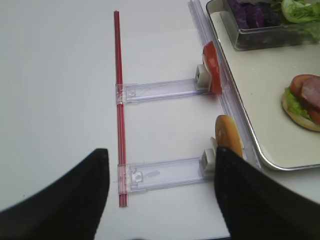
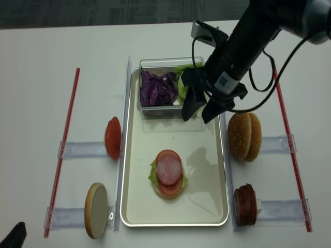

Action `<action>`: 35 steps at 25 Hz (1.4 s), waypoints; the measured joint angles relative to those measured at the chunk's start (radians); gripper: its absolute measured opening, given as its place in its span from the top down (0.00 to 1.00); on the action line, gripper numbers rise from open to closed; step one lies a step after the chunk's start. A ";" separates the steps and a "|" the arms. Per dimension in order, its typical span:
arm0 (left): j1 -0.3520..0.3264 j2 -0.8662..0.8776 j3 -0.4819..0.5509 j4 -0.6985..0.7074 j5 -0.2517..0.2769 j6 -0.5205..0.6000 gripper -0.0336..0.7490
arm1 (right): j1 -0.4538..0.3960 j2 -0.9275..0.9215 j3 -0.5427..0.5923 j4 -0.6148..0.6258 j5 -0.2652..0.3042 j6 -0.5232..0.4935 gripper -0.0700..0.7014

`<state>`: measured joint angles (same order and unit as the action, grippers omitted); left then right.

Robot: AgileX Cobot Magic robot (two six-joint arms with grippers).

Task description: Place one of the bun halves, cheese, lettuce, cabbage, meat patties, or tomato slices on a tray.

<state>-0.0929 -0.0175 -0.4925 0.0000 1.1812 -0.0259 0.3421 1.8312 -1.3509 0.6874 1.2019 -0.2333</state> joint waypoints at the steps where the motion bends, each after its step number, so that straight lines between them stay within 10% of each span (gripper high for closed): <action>1: 0.000 0.000 0.000 0.000 0.000 0.000 0.40 | 0.000 -0.016 -0.002 -0.010 0.000 0.012 0.29; 35: 0.000 0.000 0.000 0.000 0.000 0.000 0.40 | -0.065 -0.393 -0.002 -0.499 0.040 0.158 0.38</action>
<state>-0.0929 -0.0175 -0.4925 0.0000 1.1812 -0.0259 0.2769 1.4383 -1.3526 0.1884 1.2416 -0.0750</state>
